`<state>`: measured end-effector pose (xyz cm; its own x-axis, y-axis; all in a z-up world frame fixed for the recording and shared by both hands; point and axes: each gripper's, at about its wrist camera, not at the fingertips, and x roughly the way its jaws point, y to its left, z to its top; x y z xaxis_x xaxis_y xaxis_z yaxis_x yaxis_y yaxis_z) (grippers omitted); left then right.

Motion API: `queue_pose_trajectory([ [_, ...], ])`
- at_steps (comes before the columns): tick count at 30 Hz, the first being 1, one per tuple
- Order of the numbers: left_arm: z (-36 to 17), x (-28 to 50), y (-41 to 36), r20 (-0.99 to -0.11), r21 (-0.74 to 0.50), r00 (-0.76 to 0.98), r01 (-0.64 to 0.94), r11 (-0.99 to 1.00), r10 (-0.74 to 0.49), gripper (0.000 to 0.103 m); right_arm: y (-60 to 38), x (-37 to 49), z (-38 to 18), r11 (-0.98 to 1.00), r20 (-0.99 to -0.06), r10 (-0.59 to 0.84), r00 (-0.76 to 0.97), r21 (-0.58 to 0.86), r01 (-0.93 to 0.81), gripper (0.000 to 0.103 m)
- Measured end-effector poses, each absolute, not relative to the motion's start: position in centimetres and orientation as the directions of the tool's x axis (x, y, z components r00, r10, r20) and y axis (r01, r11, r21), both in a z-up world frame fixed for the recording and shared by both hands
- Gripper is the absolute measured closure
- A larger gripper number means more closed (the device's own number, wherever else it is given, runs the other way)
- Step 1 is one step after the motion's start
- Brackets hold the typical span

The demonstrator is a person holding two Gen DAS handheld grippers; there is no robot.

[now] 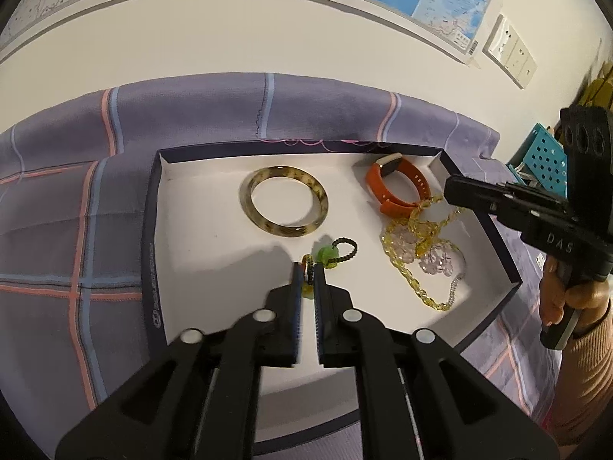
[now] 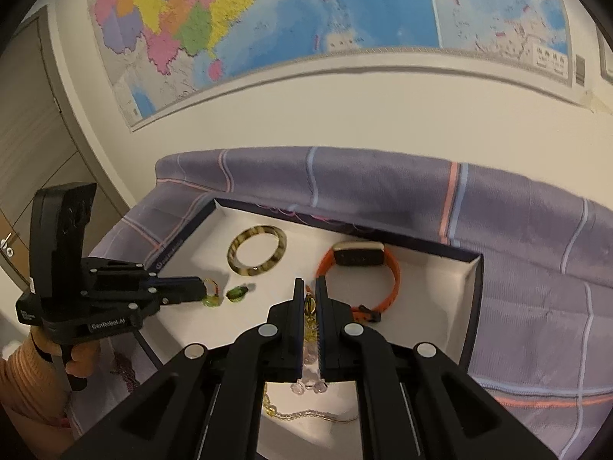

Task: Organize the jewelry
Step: 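Open both tools to drop the yellow strand and gold ring in the tray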

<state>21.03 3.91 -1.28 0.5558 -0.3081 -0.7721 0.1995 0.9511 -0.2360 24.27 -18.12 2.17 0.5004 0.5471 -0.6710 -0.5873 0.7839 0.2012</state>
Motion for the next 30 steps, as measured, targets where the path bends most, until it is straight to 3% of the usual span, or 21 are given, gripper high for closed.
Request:
queue_pose_trajectory([
  [2,-1.5,21.2,3.8,-0.782,-0.226,0.546,0.199,0.954,-0.299,0.079,-18.4,24.4,1.8,0.791,-0.676,0.543,0.499,0.21,-0.575,0.095],
  [9,-1.2,20.4,4.1,-0.774,-0.215,0.567,0.182,0.959,-0.281,0.072,-19.1,24.1,1.4,0.806,-0.68,0.535,0.502,0.234,-0.543,0.093],
  [12,-0.6,19.6,4.6,-0.762,-0.214,0.585,0.178,0.961,-0.278,0.06,-19.9,23.0,2.1,0.809,-0.661,0.539,0.522,0.235,-0.538,0.081],
  [20,2.3,15.2,5.4,-0.7,-0.161,0.673,0.177,0.971,-0.239,0.053,-20.6,17.5,4.3,0.76,-0.623,0.583,0.52,0.193,-0.621,0.073],
  [30,2.7,8.4,4.5,-0.673,-0.119,0.697,0.23,0.966,-0.249,0.047,-20.1,10.9,1.3,0.7,-0.686,0.583,0.436,0.151,-0.698,0.072],
])
